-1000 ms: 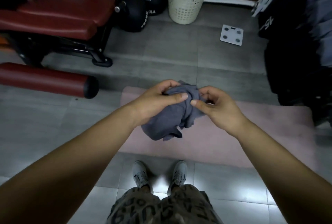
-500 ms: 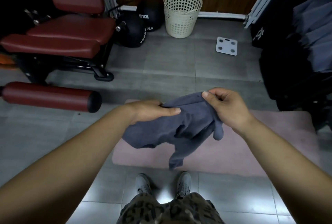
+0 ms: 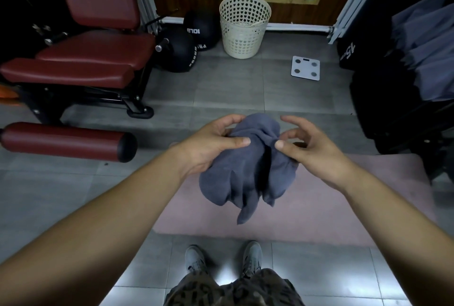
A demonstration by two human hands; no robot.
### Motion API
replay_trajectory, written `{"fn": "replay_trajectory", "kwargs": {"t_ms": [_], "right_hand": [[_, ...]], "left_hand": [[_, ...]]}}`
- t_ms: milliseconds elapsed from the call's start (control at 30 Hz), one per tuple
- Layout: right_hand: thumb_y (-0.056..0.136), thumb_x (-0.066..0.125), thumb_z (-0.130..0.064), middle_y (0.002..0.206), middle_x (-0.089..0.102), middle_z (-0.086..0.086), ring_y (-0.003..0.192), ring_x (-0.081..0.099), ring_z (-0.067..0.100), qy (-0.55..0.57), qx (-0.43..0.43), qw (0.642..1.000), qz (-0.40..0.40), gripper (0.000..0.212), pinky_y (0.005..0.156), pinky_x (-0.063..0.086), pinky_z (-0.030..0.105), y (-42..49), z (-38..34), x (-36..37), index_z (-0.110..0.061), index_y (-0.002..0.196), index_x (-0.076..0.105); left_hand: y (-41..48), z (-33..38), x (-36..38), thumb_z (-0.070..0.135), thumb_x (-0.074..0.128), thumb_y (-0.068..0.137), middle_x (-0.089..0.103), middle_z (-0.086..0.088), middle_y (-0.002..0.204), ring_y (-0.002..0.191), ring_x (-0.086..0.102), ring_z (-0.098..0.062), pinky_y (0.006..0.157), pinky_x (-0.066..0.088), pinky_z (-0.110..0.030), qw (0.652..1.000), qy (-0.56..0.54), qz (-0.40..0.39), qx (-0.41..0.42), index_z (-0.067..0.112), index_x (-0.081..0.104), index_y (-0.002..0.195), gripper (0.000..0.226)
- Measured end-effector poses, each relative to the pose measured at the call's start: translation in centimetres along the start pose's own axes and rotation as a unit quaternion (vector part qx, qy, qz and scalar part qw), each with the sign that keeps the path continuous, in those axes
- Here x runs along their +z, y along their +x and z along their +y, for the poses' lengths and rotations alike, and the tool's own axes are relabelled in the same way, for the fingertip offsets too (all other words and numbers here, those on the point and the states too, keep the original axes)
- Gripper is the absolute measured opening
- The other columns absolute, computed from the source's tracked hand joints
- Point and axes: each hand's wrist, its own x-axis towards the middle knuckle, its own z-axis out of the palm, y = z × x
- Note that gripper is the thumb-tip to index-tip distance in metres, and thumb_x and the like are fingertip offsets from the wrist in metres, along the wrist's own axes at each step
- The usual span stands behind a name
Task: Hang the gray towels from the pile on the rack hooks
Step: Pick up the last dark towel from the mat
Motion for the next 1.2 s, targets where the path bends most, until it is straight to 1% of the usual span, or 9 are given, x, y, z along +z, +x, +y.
{"fn": "replay_trajectory", "kwargs": {"t_ms": [67,133,267,367,567,700,833,967,1200], "right_hand": [[0.075,0.072,-0.044,0.122,0.059,-0.018,0.083,0.071,0.009,-0.003,-0.007,1.000,-0.011,0.079,0.067,0.054,0.022,-0.4,-0.5,0.3,-0.041,0.146,0.039],[0.078,0.068,-0.047,0.114,0.062,-0.031,0.081,0.071,0.012,-0.009,-0.013,1.000,-0.027,0.075,0.065,0.054,0.022,-0.4,-0.9,0.5,-0.042,0.146,0.037],[0.094,0.066,-0.032,0.079,0.067,-0.004,0.069,0.061,0.007,-0.066,-0.029,0.996,-0.060,0.019,0.064,0.051,0.024,0.3,-1.1,0.5,-0.015,0.102,0.070],[0.091,0.072,-0.029,0.072,0.065,0.002,0.065,0.057,0.013,-0.102,-0.063,0.992,-0.034,0.024,0.063,0.048,0.027,0.5,-1.1,0.4,-0.008,0.081,0.066],[0.091,0.072,-0.025,0.064,0.054,-0.018,0.059,0.049,0.001,-0.123,-0.086,0.987,-0.052,0.022,0.055,0.040,0.015,0.6,-1.7,0.7,-0.014,0.081,0.056],[0.091,0.068,-0.041,0.094,0.072,-0.012,0.083,0.068,0.001,-0.166,-0.041,0.980,-0.097,0.026,0.073,0.053,0.017,0.4,-2.1,0.3,-0.019,0.106,0.066],[0.089,0.062,-0.050,0.073,0.061,-0.004,0.069,0.055,0.008,-0.073,-0.015,0.990,-0.120,0.038,0.066,0.043,0.023,-0.3,-1.7,0.0,-0.013,0.079,0.067],[0.064,0.082,-0.065,0.088,0.063,0.008,0.081,0.059,0.014,0.082,0.001,0.994,-0.069,0.053,0.071,0.050,0.021,-0.1,-0.7,0.1,-0.019,0.088,0.072],[0.080,0.070,-0.025,0.099,0.073,0.014,0.092,0.069,0.023,0.182,0.080,0.978,-0.065,0.042,0.075,0.058,0.024,-0.4,-2.1,0.3,0.002,0.111,0.067]], "left_hand": [[0.3,0.0,0.6,0.010,0.073,0.085,0.068,-0.016,0.122,0.114,0.066,-0.029,0.093,0.053,-0.036,1.000,0.002,-0.013,0.002,0.012,0.058,0.130,0.047],[0.5,0.0,1.3,0.019,0.070,0.090,0.069,-0.013,0.113,0.107,0.067,-0.024,0.091,0.053,-0.032,1.000,-0.004,-0.008,0.000,0.006,0.062,0.124,0.036],[0.8,0.2,1.8,0.028,0.068,0.090,0.072,-0.007,0.093,0.089,0.068,-0.016,0.079,0.053,-0.026,0.999,0.018,0.026,0.001,0.012,0.071,0.097,0.017],[0.8,0.4,1.6,0.018,0.071,0.091,0.074,-0.003,0.093,0.089,0.069,-0.013,0.080,0.052,-0.024,0.995,0.100,0.024,0.014,0.014,0.071,0.099,0.010],[0.7,1.2,0.4,0.002,0.078,0.079,0.074,-0.005,0.091,0.086,0.070,-0.016,0.081,0.054,-0.027,0.994,0.098,0.028,0.043,0.014,0.069,0.094,0.021],[0.3,2.1,-0.9,-0.004,0.077,0.072,0.074,-0.003,0.086,0.078,0.070,-0.013,0.075,0.056,-0.022,0.995,0.041,0.041,0.086,0.017,0.070,0.089,0.028],[-0.3,2.0,-2.1,-0.001,0.075,0.069,0.070,-0.008,0.089,0.081,0.067,-0.019,0.078,0.056,-0.026,0.995,0.027,0.051,0.077,0.015,0.066,0.094,0.031],[-1.1,0.5,-2.3,-0.001,0.074,0.069,0.063,-0.015,0.099,0.091,0.061,-0.025,0.084,0.052,-0.030,0.998,0.045,0.028,0.038,0.016,0.063,0.105,0.041],[-2.1,0.2,-1.3,0.000,0.078,0.069,0.069,-0.011,0.110,0.101,0.066,-0.021,0.091,0.054,-0.031,0.995,0.076,-0.052,-0.031,0.010,0.063,0.118,0.052]]}}
